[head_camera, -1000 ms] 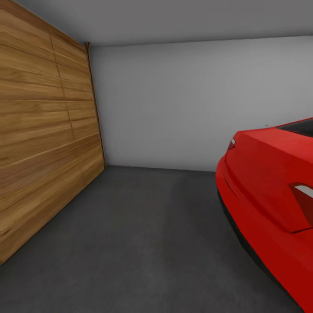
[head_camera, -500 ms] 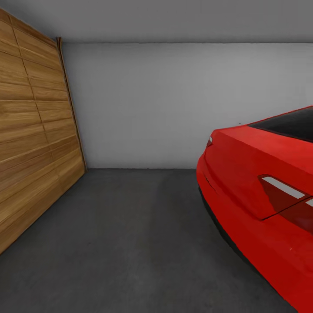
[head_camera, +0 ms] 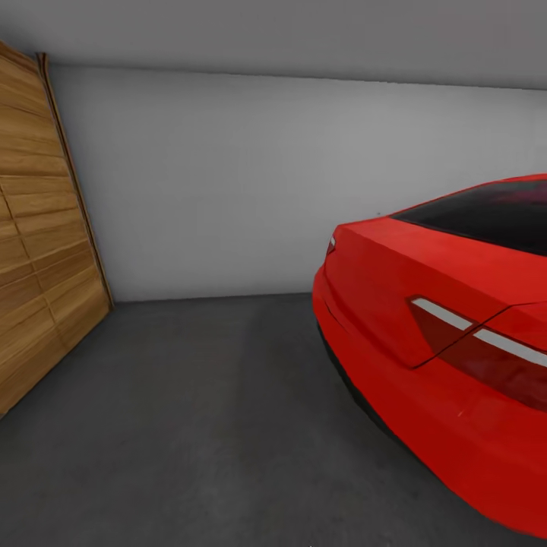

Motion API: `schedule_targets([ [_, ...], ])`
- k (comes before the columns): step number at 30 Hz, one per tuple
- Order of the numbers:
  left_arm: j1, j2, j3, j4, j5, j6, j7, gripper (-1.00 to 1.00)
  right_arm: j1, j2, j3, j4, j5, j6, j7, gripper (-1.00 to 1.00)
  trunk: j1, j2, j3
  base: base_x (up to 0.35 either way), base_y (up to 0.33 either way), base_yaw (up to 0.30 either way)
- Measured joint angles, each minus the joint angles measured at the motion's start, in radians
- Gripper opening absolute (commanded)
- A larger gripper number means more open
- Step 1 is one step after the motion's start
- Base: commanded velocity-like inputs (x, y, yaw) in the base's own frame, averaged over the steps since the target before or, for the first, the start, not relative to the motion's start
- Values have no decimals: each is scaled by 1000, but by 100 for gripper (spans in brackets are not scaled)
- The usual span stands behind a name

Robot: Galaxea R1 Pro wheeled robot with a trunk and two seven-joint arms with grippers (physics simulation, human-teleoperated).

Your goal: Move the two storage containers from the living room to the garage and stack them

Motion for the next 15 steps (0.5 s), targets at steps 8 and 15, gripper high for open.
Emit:
schedule_targets([
  [8, 0, 0, 0, 0, 0, 0, 0, 100, 0, 0, 1, 0, 3, 0, 0, 100, 0, 0, 0, 0, 0, -279],
  [15, 0, 0, 0, 0, 0, 0, -1, 100, 0, -1, 2, 0, 2, 0, 0, 100, 0, 0, 0, 0, 0, -279],
])
